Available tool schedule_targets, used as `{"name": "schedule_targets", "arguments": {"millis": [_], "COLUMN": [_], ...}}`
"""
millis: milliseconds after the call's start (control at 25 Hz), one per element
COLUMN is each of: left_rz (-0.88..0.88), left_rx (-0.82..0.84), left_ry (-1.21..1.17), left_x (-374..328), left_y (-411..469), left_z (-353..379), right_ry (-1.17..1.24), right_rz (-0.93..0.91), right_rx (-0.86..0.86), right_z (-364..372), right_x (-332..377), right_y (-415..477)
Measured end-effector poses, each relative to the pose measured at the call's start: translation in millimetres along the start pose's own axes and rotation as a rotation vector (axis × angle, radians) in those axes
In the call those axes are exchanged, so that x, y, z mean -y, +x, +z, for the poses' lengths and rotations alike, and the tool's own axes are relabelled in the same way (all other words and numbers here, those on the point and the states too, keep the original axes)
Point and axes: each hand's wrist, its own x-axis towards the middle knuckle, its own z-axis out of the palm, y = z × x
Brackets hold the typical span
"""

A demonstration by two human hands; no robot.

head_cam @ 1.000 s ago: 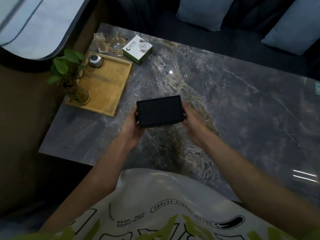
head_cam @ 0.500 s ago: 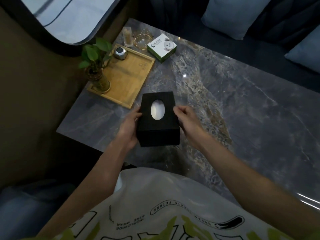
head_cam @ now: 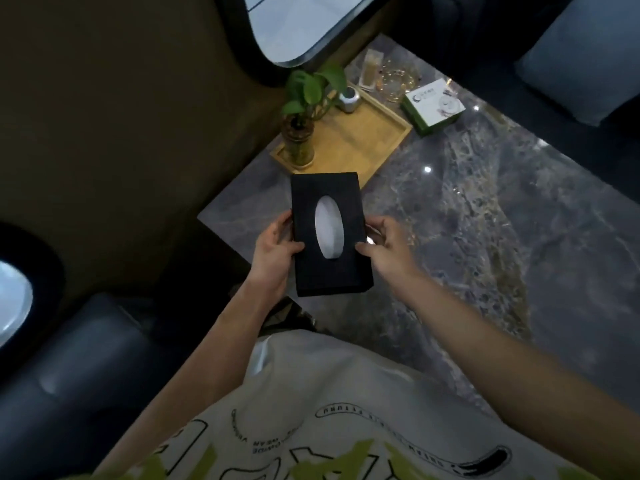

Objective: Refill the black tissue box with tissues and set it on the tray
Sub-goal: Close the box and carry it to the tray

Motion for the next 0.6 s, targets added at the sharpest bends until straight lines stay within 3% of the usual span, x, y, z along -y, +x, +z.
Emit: {"name": "schedule_targets", "arguments": {"millis": [280, 600], "left_rz": [0.037, -0.016], "left_rx": [-0.242, -0.331], "left_ry": [-0.013, 0.000], "left_x": [-5, 5], "left_y": [7, 42], "left_z": [-45, -83], "right_ry": [-0.123, -0.398], "right_rz": [-0.031, -0.074], "right_rx": [0.177, 0.219], "right_z": [60, 102], "right_x": [6, 5], "right_y": [41, 89]}}
